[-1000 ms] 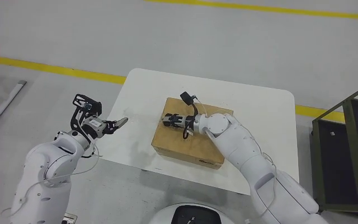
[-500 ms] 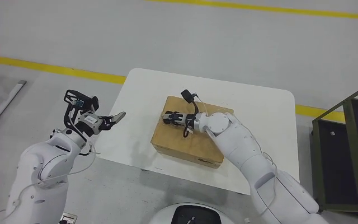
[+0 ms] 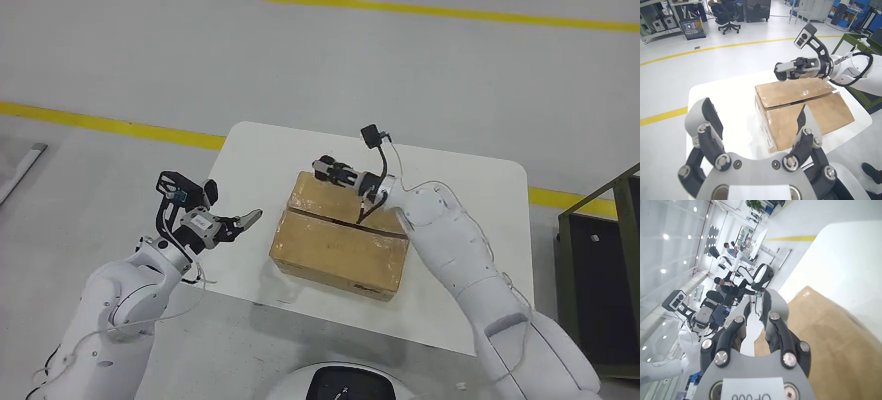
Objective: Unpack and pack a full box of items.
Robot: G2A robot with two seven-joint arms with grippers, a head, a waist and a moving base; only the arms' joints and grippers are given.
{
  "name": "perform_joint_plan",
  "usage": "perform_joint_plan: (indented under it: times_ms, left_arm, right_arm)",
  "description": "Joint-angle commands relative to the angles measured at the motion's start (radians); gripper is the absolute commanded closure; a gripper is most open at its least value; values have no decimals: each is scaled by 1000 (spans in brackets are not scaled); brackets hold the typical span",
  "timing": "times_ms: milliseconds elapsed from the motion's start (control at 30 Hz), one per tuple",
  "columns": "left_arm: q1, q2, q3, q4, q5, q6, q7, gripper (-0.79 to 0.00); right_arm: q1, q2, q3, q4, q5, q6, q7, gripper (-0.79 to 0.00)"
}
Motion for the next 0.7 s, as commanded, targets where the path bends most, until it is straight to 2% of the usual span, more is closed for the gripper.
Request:
perform_joint_plan:
  times_ms: [0,67,167,233,300,667]
  left_arm:
    - [0,0,-1,0,0,-1,-1,-785]
    - [0,0,-1,0,0,-1,-1,-785]
    - [0,0,-1,0,0,-1,-1,-785]
    - [0,0,-1,0,0,-1,-1,-785]
    - [0,0,-1,0,0,-1,-1,-785]
    - [0,0,-1,0,0,-1,-1,-785]
  right_arm:
    - [-67,44,78,-136,-111,34,-55,0]
    - [-163,86,167,-314,-242,112,-111,0]
    - [-364,132,302,-645,-421,259,-166,0]
    - [-492,150,363,-842,-554,363,-193,0]
    - [-589,158,396,-962,-622,443,-204,0]
    - [-606,158,400,-981,-631,448,-225,0]
